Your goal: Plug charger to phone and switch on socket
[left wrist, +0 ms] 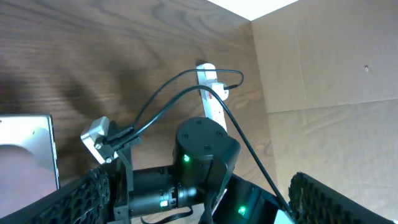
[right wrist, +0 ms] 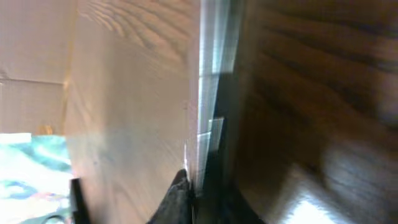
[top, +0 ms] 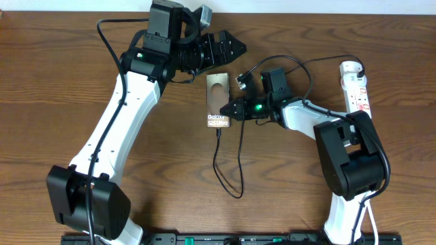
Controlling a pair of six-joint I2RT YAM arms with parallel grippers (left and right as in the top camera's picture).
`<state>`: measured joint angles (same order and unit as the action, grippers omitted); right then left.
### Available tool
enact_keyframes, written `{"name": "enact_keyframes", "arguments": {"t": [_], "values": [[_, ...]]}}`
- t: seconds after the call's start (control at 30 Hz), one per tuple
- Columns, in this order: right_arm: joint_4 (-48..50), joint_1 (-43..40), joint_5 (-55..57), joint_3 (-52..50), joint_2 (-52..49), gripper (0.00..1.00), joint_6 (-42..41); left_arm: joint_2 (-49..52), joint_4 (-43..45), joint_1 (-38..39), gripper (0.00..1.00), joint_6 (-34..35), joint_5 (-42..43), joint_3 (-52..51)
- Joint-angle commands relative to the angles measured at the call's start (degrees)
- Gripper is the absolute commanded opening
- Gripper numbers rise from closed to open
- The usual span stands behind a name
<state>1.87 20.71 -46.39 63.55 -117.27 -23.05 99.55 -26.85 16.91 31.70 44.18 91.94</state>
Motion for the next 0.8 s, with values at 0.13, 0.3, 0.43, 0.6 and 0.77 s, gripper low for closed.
{"name": "enact_keyframes", "arguments": {"t": [0.13,0.3,0.43,0.6,0.77], "values": [[-2.60,0.57,12.70,0.31,-0.66,0.14,0.61,-0.28,-0.11,-0.28,0.93,-0.20,-0.33,0.85],[-3.17,0.61,13.94,0.31,-0.66,0.37,1.01,-0.28,-0.11,-0.28,0.93,-0.20,-0.33,0.85],[-3.06,0.48,14.14,0.50,-0.52,0.38,0.46,-0.28,-0.11,-0.28,0.93,-0.20,-0.33,0.85],[-7.93,0.11,14.32,6.05,0.09,0.54,-0.26,-0.28,-0.11,-0.28,0.93,-0.20,-0.33,0.85],[-22.84,-0.26,15.17,17.31,1.62,0.57,3.48,-0.28,-0.11,-0.28,0.93,-0.20,-0.33,0.85]]}}
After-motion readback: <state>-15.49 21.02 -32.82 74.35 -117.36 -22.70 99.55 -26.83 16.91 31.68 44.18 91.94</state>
